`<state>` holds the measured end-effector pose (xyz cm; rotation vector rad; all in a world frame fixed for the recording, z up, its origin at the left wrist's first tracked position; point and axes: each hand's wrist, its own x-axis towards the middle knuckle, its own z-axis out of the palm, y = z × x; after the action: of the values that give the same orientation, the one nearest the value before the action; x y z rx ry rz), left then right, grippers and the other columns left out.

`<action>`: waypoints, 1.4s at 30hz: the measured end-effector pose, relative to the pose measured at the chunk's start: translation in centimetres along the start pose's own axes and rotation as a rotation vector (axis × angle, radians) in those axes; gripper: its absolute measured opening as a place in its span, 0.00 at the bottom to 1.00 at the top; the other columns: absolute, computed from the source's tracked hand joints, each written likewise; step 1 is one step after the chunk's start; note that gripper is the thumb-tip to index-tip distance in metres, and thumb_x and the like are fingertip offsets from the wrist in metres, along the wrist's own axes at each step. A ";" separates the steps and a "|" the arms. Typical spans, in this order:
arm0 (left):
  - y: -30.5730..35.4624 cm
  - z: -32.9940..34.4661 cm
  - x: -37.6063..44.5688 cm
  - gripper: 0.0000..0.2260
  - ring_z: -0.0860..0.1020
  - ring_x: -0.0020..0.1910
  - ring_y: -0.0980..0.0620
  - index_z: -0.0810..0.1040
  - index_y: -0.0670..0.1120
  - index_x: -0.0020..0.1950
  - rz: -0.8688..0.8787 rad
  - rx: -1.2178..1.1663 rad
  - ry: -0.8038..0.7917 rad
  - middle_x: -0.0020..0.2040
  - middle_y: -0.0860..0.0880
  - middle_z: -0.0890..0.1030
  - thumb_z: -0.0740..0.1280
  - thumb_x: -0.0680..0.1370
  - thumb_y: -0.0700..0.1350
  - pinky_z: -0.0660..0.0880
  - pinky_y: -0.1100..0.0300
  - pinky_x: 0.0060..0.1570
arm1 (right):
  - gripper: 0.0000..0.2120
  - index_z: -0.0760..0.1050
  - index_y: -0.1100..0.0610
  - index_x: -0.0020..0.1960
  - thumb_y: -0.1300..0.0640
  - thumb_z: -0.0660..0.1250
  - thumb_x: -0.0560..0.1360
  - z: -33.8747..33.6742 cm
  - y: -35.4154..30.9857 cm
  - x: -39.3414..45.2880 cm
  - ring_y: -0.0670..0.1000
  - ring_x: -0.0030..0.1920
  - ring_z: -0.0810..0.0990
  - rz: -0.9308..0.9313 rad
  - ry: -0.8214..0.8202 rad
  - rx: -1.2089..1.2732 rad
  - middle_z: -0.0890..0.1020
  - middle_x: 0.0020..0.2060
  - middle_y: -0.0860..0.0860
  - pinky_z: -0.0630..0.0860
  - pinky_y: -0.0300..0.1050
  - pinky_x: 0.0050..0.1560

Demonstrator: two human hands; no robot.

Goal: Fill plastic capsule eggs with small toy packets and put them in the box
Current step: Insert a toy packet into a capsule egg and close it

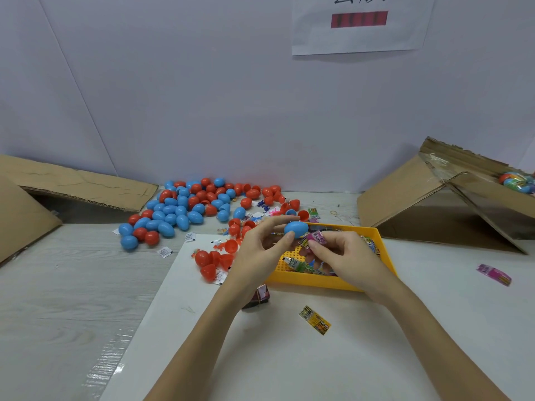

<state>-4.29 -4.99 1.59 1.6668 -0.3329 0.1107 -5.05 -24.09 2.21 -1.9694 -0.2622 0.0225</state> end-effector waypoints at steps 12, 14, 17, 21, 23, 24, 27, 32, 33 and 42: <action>0.1 0.1 -0.2 0.14 0.81 0.56 0.55 0.80 0.51 0.68 -0.007 -0.008 -0.110 0.59 0.50 0.82 0.63 0.85 0.40 0.80 0.61 0.55 | 0.15 0.87 0.52 0.52 0.49 0.63 0.84 -0.6 -0.4 -0.2 0.42 0.41 0.83 0.032 -0.146 0.068 0.87 0.41 0.48 0.76 0.35 0.41; 0.1 0.1 -0.1 0.14 0.82 0.56 0.54 0.80 0.52 0.68 -0.010 -0.004 -0.110 0.59 0.51 0.82 0.63 0.85 0.40 0.80 0.61 0.54 | 0.14 0.86 0.52 0.52 0.49 0.62 0.84 -0.6 -0.4 -0.2 0.42 0.42 0.83 0.037 -0.138 0.071 0.88 0.43 0.48 0.77 0.37 0.43; 0.2 0.1 -0.1 0.14 0.82 0.55 0.50 0.80 0.53 0.67 -0.013 0.008 -0.117 0.58 0.50 0.82 0.63 0.85 0.40 0.81 0.59 0.55 | 0.14 0.86 0.52 0.53 0.50 0.62 0.84 -0.7 -0.4 -0.3 0.43 0.43 0.83 0.052 -0.148 0.077 0.88 0.45 0.49 0.78 0.39 0.44; 0.3 0.0 -0.1 0.15 0.82 0.54 0.47 0.80 0.52 0.68 -0.011 0.029 -0.132 0.59 0.50 0.81 0.63 0.84 0.39 0.80 0.58 0.57 | 0.12 0.85 0.52 0.55 0.51 0.62 0.85 -0.7 -0.4 -0.3 0.44 0.43 0.83 0.071 -0.172 0.064 0.88 0.45 0.48 0.78 0.40 0.46; 0.5 0.0 -0.2 0.15 0.82 0.53 0.50 0.80 0.52 0.68 -0.002 0.018 -0.139 0.59 0.52 0.82 0.64 0.84 0.40 0.80 0.61 0.55 | 0.12 0.85 0.52 0.54 0.52 0.62 0.85 -0.7 -0.4 -0.3 0.44 0.43 0.83 0.074 -0.180 0.067 0.88 0.43 0.47 0.78 0.40 0.46; 0.5 0.1 -0.3 0.14 0.82 0.52 0.51 0.80 0.52 0.68 0.007 0.017 -0.141 0.58 0.53 0.82 0.65 0.83 0.42 0.79 0.61 0.54 | 0.12 0.85 0.52 0.54 0.52 0.62 0.85 -0.7 -0.5 -0.4 0.44 0.43 0.83 0.075 -0.185 0.072 0.87 0.43 0.48 0.77 0.40 0.46; 0.6 0.2 -0.4 0.15 0.82 0.52 0.55 0.80 0.53 0.68 0.044 0.068 -0.128 0.58 0.54 0.83 0.71 0.81 0.45 0.80 0.60 0.55 | 0.12 0.85 0.54 0.55 0.52 0.63 0.84 -0.9 -0.4 -0.4 0.44 0.42 0.82 0.077 -0.204 0.095 0.86 0.41 0.47 0.77 0.39 0.45; 0.4 0.4 -0.5 0.16 0.83 0.54 0.54 0.80 0.49 0.67 0.092 0.109 -0.092 0.58 0.52 0.84 0.72 0.79 0.42 0.81 0.60 0.55 | 0.11 0.84 0.52 0.57 0.49 0.65 0.83 -1.0 -0.2 -0.3 0.44 0.43 0.83 0.081 -0.161 0.118 0.86 0.40 0.47 0.79 0.40 0.45; 0.3 0.4 -0.5 0.16 0.83 0.55 0.54 0.80 0.48 0.67 0.109 0.118 -0.077 0.58 0.51 0.84 0.72 0.79 0.42 0.81 0.60 0.56 | 0.10 0.84 0.52 0.56 0.49 0.66 0.82 -1.0 -0.1 -0.3 0.45 0.42 0.84 0.069 -0.134 0.110 0.86 0.40 0.48 0.80 0.41 0.45; -0.4 1.6 -0.7 0.17 0.83 0.56 0.54 0.81 0.46 0.66 0.262 0.201 0.092 0.59 0.50 0.83 0.74 0.78 0.43 0.81 0.58 0.56 | 0.20 0.83 0.55 0.59 0.50 0.77 0.69 -0.5 0.3 0.1 0.51 0.52 0.88 0.101 0.066 0.447 0.89 0.50 0.52 0.81 0.43 0.49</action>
<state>-5.06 -6.40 0.79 1.8031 -0.4815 0.4276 -4.79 -24.66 2.15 -1.5336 -0.1023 0.0751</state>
